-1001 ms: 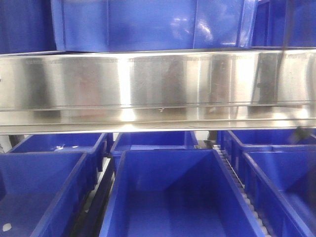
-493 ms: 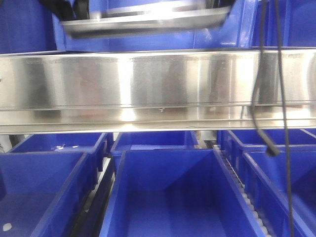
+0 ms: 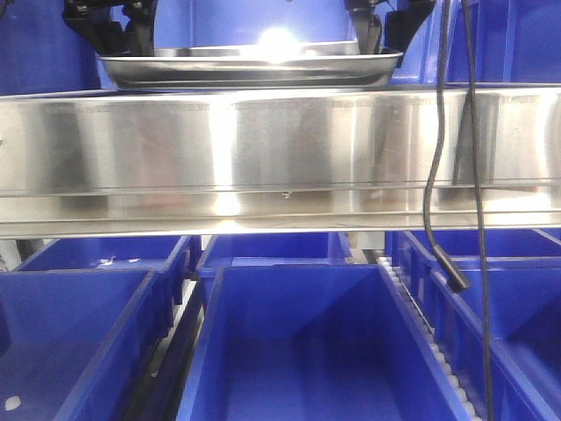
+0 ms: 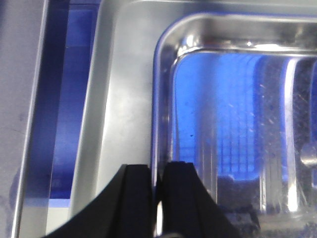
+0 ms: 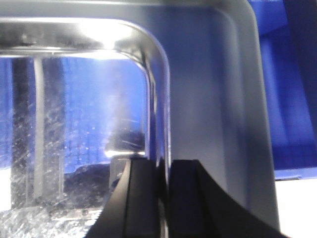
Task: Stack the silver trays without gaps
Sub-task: 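Lower the silver tray onto the tray below with both grippers, then open both grippers and lift them off the tray rim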
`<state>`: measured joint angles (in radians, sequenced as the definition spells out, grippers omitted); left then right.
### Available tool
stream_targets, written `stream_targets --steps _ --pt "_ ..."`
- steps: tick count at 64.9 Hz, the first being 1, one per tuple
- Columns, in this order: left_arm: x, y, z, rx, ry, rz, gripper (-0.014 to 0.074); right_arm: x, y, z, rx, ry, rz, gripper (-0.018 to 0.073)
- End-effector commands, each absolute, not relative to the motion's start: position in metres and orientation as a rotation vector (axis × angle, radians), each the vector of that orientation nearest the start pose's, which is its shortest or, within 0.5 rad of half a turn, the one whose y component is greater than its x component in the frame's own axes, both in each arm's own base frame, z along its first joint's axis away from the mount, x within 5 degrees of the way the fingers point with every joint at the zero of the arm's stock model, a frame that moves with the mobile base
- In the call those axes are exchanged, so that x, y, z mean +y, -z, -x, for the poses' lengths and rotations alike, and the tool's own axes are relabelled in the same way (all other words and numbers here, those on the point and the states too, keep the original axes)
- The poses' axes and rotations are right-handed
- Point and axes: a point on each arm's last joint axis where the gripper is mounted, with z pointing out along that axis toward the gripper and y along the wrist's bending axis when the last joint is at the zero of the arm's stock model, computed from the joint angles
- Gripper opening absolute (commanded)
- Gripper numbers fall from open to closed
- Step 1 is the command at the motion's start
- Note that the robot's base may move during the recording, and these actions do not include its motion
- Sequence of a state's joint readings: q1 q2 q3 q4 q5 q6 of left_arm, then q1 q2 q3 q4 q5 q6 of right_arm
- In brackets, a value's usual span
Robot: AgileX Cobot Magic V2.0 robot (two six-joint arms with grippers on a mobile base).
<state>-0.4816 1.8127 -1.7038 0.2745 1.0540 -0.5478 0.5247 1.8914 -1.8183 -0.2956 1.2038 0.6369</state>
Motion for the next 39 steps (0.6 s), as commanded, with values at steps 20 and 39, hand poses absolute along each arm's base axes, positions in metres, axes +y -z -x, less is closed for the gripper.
stream_targets --steps 20,39 --pt "-0.172 -0.335 -0.363 2.530 0.068 -0.037 0.0401 0.174 -0.326 -0.370 2.672 0.064 -0.093 0.0214" --pt "-0.169 -0.351 -0.360 2.484 0.074 -0.035 0.0402 0.174 -0.344 -0.370 2.622 0.029 -0.078 0.0216"
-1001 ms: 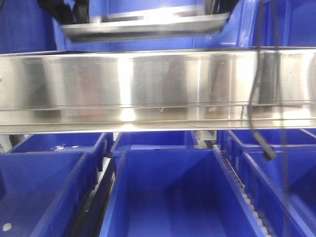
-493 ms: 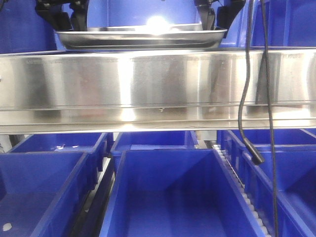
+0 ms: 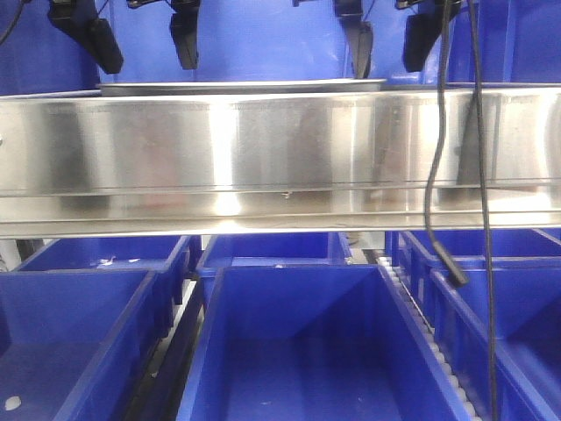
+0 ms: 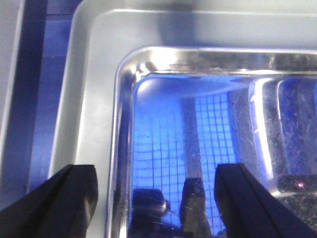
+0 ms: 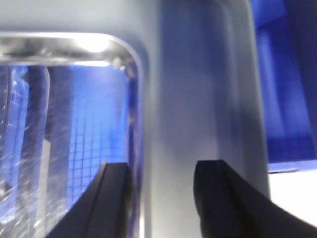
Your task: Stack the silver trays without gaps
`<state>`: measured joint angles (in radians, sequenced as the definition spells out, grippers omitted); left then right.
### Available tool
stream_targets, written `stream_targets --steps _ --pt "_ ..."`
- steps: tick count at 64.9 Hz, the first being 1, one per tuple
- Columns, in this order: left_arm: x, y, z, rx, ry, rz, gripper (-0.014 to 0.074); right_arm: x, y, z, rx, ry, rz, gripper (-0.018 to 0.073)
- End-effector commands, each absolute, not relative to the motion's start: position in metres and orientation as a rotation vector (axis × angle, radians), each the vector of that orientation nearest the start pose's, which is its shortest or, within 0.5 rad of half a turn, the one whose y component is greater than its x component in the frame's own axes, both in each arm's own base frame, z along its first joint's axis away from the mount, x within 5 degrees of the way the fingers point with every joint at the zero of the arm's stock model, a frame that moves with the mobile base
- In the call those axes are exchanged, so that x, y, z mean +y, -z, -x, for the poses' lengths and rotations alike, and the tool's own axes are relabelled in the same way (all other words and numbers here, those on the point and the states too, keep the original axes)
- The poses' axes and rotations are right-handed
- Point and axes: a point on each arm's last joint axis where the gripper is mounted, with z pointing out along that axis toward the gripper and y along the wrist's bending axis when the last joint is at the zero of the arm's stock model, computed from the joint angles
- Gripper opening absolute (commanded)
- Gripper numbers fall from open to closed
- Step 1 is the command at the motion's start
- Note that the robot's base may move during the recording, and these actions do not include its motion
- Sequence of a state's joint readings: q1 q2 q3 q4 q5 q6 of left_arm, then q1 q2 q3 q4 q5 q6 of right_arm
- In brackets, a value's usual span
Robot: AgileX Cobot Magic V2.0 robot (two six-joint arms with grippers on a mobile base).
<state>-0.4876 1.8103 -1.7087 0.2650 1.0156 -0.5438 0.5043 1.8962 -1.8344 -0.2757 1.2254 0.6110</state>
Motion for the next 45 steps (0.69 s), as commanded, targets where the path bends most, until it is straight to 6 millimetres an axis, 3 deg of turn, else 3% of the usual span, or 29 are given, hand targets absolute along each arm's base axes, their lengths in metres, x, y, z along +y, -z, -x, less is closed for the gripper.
stream_targets --steps 1,9,15,25,28,45 --pt "-0.169 -0.354 -0.360 2.476 0.079 -0.033 0.0402 0.174 -0.346 -0.370 2.617 0.025 -0.079 0.0216" --pt "-0.164 -0.380 -0.351 2.409 0.114 -0.022 0.0364 0.174 -0.376 -0.368 2.533 -0.036 -0.070 0.0215" --pt "-0.159 -0.400 -0.343 2.359 0.143 -0.011 0.0251 0.174 -0.399 -0.365 2.470 -0.081 -0.042 0.0184" --pt "-0.151 -0.427 -0.326 2.288 0.173 -0.019 -0.0031 0.170 -0.434 -0.353 2.384 -0.169 -0.035 -0.0039" --pt "-0.148 -0.432 -0.322 2.287 0.171 -0.024 -0.0017 0.168 -0.443 -0.348 2.362 -0.191 -0.037 -0.0094" --pt "-0.141 -0.451 -0.297 2.282 0.244 -0.052 0.0002 0.159 -0.470 -0.327 2.296 -0.213 0.076 -0.0080"
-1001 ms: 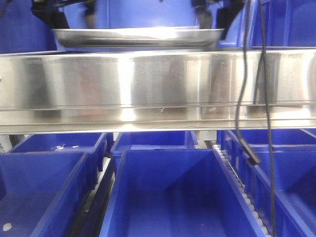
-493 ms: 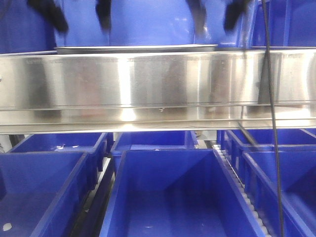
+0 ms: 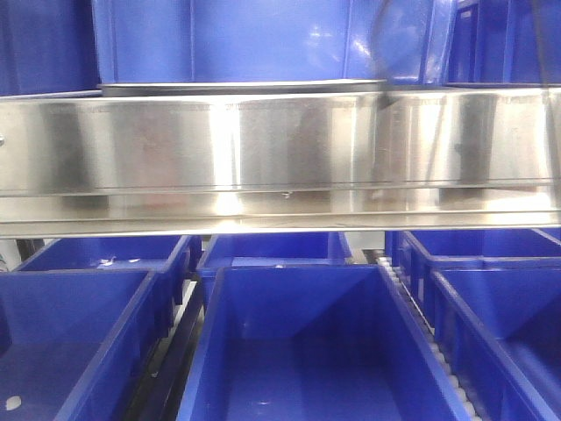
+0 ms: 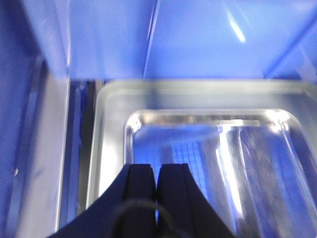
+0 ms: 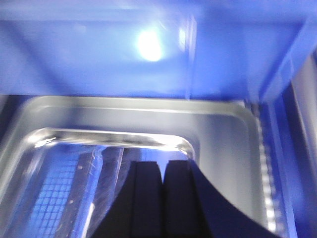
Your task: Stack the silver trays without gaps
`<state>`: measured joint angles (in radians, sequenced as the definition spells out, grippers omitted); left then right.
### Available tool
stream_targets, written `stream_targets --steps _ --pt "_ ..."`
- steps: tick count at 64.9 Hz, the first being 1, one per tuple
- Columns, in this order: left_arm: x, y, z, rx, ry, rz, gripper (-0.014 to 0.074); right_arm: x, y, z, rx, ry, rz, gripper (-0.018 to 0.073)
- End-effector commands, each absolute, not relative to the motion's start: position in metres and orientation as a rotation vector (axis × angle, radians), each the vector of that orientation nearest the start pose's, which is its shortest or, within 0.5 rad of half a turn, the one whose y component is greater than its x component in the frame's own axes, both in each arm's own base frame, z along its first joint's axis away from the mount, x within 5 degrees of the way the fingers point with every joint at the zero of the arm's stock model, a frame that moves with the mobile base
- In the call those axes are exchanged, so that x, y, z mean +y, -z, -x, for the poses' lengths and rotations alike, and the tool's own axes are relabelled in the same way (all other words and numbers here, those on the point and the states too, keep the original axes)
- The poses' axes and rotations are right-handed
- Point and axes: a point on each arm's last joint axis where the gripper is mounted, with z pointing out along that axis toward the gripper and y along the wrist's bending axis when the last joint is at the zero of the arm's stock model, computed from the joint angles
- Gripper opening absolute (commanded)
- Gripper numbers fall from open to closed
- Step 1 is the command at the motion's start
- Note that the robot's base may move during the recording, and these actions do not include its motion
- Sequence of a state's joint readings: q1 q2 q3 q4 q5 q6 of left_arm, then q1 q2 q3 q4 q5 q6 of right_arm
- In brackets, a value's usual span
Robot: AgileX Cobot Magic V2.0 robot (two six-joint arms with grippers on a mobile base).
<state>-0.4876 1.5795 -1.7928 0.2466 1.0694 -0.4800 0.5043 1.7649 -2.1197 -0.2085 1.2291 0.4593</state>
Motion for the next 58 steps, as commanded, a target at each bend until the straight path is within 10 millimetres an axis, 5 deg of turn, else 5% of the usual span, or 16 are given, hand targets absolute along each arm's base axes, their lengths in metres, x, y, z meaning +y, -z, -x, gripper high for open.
stream_targets --steps 1,14,33,58 --pt "-0.142 -0.451 -0.296 2.277 0.259 -0.052 0.0002 0.159 -0.471 -0.326 2.294 -0.212 0.080 -0.0080" --pt "-0.138 -0.460 -0.282 2.117 0.364 -0.070 0.0002 0.158 -0.483 -0.311 2.248 -0.167 0.179 -0.0080" --pt "-0.131 -0.436 -0.259 1.949 0.458 -0.113 0.0002 0.166 -0.500 -0.280 2.046 -0.161 0.325 -0.0080" --pt "-0.116 -0.410 -0.221 1.704 0.530 -0.187 0.0002 0.143 -0.468 -0.228 1.814 -0.235 0.467 -0.0080"
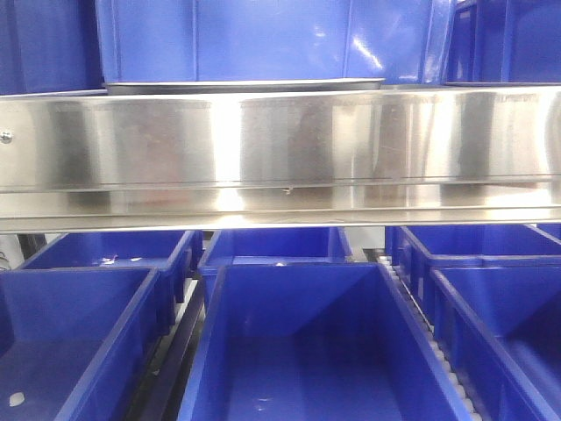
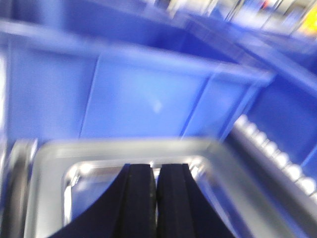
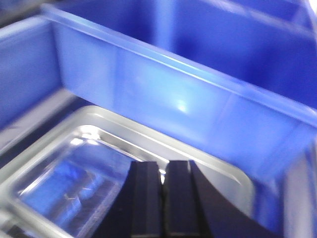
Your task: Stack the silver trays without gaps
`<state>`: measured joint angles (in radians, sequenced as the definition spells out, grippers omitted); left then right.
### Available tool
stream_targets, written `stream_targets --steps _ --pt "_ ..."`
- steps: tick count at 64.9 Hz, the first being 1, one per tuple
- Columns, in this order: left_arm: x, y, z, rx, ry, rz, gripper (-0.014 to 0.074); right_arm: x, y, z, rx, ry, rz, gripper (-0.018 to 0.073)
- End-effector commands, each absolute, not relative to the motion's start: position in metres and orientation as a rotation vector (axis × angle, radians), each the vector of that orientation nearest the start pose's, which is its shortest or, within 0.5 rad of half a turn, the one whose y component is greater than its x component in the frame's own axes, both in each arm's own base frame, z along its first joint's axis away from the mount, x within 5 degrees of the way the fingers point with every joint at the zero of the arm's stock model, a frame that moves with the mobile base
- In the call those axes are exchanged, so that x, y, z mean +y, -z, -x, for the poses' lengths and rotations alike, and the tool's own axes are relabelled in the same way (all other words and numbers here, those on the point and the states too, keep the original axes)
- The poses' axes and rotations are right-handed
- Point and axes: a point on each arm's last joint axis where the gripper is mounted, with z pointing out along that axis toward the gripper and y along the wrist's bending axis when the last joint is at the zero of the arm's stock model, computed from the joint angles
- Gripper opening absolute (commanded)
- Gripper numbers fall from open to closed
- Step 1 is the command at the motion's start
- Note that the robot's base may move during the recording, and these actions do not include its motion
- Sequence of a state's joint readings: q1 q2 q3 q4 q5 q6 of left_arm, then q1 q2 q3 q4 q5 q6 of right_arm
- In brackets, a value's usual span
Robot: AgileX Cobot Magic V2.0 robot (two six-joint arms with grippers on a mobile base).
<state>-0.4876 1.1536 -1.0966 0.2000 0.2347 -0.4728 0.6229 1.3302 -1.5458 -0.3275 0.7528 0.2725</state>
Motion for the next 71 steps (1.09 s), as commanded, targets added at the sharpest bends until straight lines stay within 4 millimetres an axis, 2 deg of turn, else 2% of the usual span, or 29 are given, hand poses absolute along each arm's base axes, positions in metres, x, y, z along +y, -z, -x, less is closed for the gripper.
stream_targets --steps 1,9,26,33,47,55,71 --pt "-0.115 -0.408 -0.220 1.698 0.529 -0.192 0.0002 0.142 -0.462 -0.226 1.816 -0.236 0.474 -0.0080" --pt "-0.109 -0.393 -0.203 1.648 0.520 -0.238 0.0002 0.129 -0.443 -0.203 1.768 -0.265 0.496 -0.0080" --pt "-0.097 -0.368 -0.170 1.518 0.535 -0.322 0.0002 0.095 -0.387 -0.152 1.777 -0.275 0.529 -0.0080" --pt "-0.091 -0.358 -0.159 1.516 0.538 -0.324 0.0002 0.084 -0.376 -0.135 1.743 -0.290 0.527 -0.0080" --pt "-0.077 -0.349 -0.134 1.492 0.537 -0.316 0.0002 0.058 -0.374 -0.104 1.724 -0.300 0.470 -0.0080" --pt "-0.068 -0.358 -0.116 1.414 0.548 -0.303 0.0002 0.049 -0.384 -0.089 1.634 -0.330 0.444 -0.0080" --pt "-0.056 -0.370 -0.095 1.316 0.561 -0.286 0.0002 0.047 -0.397 -0.081 1.485 -0.385 0.432 -0.0080"
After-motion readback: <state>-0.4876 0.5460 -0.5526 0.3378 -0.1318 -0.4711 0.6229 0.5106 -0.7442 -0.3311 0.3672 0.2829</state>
